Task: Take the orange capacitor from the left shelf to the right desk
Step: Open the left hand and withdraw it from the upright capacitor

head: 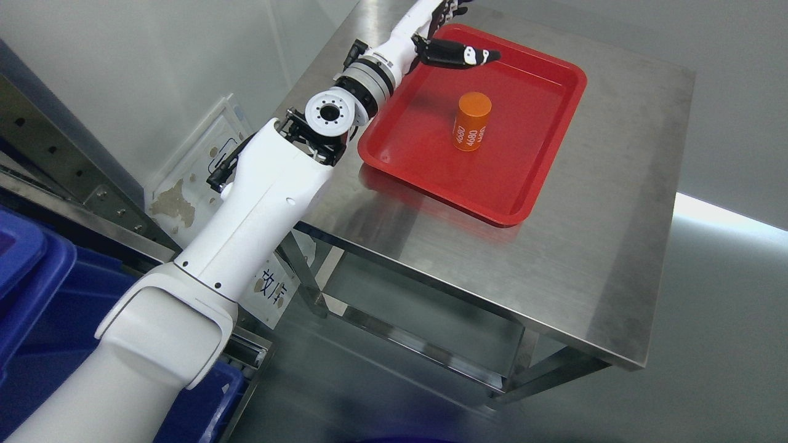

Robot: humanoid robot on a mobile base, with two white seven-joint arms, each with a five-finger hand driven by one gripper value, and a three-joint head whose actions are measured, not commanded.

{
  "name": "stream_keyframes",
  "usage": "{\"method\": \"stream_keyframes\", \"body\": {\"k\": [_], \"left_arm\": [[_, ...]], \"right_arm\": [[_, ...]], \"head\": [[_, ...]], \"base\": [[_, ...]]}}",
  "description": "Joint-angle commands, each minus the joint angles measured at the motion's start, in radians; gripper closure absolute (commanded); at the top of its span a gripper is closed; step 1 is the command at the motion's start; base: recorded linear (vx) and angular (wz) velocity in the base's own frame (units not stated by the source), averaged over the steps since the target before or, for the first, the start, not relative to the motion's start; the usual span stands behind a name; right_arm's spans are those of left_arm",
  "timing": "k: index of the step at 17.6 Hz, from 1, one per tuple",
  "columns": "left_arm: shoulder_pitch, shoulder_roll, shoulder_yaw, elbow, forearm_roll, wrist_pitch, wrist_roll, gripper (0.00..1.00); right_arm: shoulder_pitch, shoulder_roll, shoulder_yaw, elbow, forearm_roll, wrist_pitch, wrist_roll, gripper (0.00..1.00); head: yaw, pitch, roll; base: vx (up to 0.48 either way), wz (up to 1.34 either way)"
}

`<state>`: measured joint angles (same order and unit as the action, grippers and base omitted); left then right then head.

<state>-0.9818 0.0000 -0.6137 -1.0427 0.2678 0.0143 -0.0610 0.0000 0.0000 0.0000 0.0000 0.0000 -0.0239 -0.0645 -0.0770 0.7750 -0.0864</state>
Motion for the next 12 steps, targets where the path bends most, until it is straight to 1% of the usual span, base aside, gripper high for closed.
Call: {"method": "stream_keyframes", "body": {"k": [1,3,5,6,10,12], "left_arm": [[0.086,0.017,0.319,-0.155,0.001,0.015,-0.002,0.0],[0.199,0.017,0.345,-0.306,0.001,0.044,0.0,0.0],[0.299,0.017,0.364,-0.466,0.002,0.1,0.0,0.0],[0.34,0.017,0.364,-0.518,0.007,0.107,0.001,0.0],[0.471,0.017,0.341,-0.664,0.025,0.105,0.009,0.0],[0.532,0.017,0.339,-0.68,0.025,0.084,0.009,0.0]], "right_arm": [[0.023,-0.018,-0.011,-0.017,0.006,0.001,0.0,0.0],[0.023,-0.018,-0.011,-0.017,0.006,0.001,0.0,0.0],[0.023,-0.018,-0.011,-0.017,0.006,0.001,0.0,0.0],[0.023,-0.018,-0.011,-0.017,0.006,0.001,0.0,0.0],[0.023,-0.018,-0.011,-0.017,0.006,0.001,0.0,0.0],[0.023,-0.018,-0.011,-0.017,0.006,0.001,0.0,0.0]], "head": [[0.0,0.0,0.0],[0.0,0.0,0.0],[0.0,0.0,0.0],[0.0,0.0,0.0],[0.0,0.0,0.0],[0.0,0.0,0.0]], "base": [[0.0,0.0],[0.0,0.0],[0.0,0.0],[0.0,0.0],[0.0,0.0],[0.0,0.0]]}}
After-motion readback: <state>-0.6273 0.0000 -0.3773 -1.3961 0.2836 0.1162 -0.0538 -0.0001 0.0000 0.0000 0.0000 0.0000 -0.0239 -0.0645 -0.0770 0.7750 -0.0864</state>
